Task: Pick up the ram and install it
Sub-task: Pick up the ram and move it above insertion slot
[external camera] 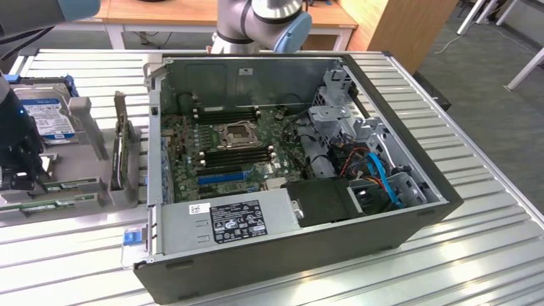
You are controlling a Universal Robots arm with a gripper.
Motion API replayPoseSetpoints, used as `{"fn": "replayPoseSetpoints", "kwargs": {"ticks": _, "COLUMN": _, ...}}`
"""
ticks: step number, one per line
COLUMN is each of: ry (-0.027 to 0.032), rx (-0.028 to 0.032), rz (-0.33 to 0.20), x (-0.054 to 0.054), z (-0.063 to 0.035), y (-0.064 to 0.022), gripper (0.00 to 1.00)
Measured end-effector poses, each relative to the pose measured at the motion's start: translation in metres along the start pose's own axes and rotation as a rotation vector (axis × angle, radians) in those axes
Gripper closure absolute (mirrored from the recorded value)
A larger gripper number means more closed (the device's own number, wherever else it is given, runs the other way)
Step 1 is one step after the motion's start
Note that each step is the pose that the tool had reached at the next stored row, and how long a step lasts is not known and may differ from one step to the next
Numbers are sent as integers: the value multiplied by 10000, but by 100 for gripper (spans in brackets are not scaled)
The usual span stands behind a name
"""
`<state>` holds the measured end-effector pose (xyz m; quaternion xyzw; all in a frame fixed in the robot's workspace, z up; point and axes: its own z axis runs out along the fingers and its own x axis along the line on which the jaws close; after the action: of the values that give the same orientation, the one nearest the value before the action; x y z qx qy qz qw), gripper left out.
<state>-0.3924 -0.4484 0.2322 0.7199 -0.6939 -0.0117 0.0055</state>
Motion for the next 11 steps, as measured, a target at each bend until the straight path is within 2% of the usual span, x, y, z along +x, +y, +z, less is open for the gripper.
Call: {"fn": "replayPoseSetpoints", "kwargs": {"ticks": 11, "ry": -1, "rx": 2, "rz": -1, "x": 22, "z": 2, "y": 0, "gripper": 71}}
